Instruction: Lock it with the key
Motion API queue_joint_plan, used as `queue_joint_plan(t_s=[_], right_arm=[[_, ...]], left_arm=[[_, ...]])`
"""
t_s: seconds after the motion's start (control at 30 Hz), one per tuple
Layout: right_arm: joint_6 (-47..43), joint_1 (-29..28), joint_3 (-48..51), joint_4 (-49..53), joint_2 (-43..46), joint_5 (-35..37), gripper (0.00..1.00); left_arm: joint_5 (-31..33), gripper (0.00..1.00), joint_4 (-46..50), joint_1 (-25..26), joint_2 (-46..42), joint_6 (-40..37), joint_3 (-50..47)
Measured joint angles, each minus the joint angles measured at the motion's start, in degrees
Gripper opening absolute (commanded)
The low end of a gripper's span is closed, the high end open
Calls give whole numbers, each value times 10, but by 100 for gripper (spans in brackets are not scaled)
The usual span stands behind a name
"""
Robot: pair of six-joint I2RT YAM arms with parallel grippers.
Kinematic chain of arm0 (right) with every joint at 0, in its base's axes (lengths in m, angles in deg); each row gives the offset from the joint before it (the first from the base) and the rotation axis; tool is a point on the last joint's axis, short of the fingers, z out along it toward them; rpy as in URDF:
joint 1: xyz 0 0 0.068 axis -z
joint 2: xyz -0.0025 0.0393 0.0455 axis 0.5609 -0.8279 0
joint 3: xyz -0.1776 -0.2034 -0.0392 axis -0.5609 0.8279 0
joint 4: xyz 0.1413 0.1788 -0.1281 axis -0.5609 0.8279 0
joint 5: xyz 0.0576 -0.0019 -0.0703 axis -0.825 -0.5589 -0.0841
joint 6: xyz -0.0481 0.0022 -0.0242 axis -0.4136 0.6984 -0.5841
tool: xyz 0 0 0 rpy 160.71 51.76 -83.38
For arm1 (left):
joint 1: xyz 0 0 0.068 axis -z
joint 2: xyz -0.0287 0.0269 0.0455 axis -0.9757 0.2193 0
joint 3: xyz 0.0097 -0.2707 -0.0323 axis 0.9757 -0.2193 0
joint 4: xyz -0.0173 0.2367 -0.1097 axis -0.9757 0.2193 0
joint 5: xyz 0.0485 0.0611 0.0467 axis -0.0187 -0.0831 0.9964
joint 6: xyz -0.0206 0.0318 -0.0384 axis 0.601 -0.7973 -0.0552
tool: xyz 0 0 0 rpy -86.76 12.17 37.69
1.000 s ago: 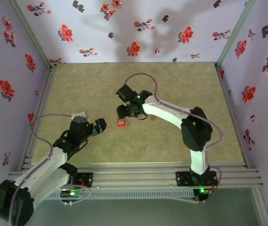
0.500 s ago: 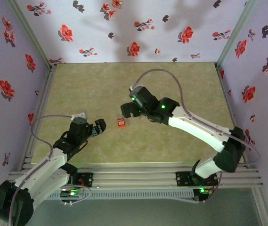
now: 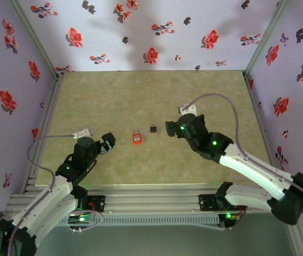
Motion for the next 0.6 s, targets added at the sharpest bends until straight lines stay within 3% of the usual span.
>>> queue_joint_plan(t_s=[0.2, 0.6], right_arm=[[2, 63, 100, -54, 85, 12, 99], [-7, 189, 194, -138, 116, 65, 99]], left_arm=[[43, 100, 48, 0, 1, 36, 15], [121, 100, 90, 0, 40, 96, 61]])
